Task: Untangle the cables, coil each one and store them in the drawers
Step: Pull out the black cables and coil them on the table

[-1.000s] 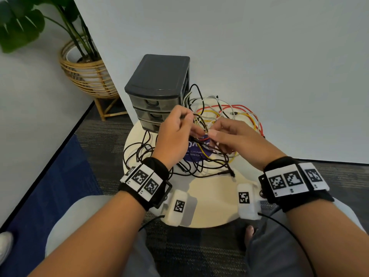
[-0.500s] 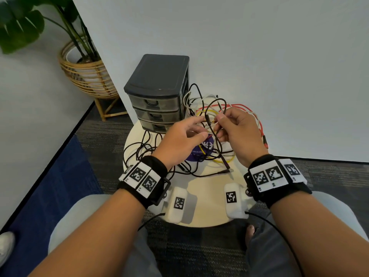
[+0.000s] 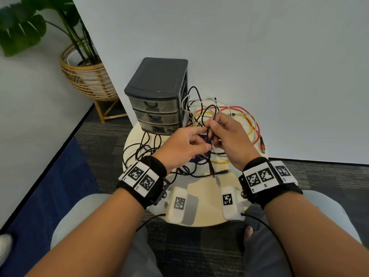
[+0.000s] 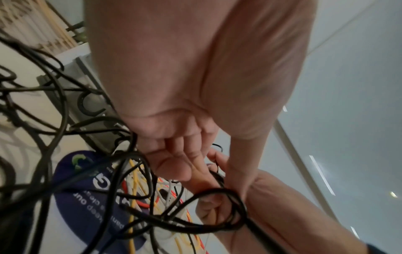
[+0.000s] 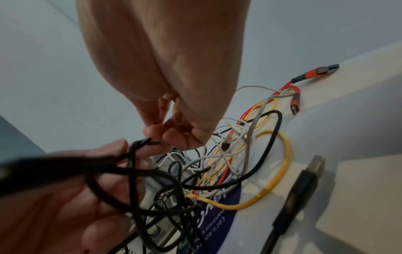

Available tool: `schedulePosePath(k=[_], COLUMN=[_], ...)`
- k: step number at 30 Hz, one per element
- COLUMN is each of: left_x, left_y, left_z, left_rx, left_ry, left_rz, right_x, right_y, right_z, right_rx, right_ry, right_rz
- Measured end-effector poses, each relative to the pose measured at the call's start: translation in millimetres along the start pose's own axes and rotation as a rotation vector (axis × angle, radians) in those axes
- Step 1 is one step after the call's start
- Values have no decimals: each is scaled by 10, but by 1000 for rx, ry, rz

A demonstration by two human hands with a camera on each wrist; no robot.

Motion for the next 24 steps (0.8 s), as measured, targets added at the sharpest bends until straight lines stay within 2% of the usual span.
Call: schedulePosePath(k=[4,6,8,12,15,18,21,24], left_x=[-34,-9,-16,-24,-19,-31,-59,-111], left_y=[-99,-140,-130,-5,105,217,304,357], left_z=[-30,-40,-42,-24,-22,-43,-69,-98], left_rx=[199,235,184,3,-102,-183,-231,-257], left_ry=[-26,-16,-27,-41,-32,-31,-36,-53], left_rz=[73,148,181,89,-39,-86,-79,-88], right_x=[-27,-41,-41,21,13,-76,-60,2], right_y=[2,11,-9,-66,97,356,543,622], right_z=[6,7,2,-34,5,53,29,-13], right_rx=[-9,-27,-10,59,-117,-319,-354,-323], right_ry=[-27,-35,-32,-2,-8,-94,-110,-70], right_rz=[20,35,76,109,61,260,333,194])
Point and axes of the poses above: each hand's wrist, its own z-axis towards the middle knuckle, its own y-axis out of the back of the hand, x = y × z, the point moved 6 cm from there along z, towards the middle knuckle, and after that the axes turned 11 degrees about -z, right-handed, at the moved point
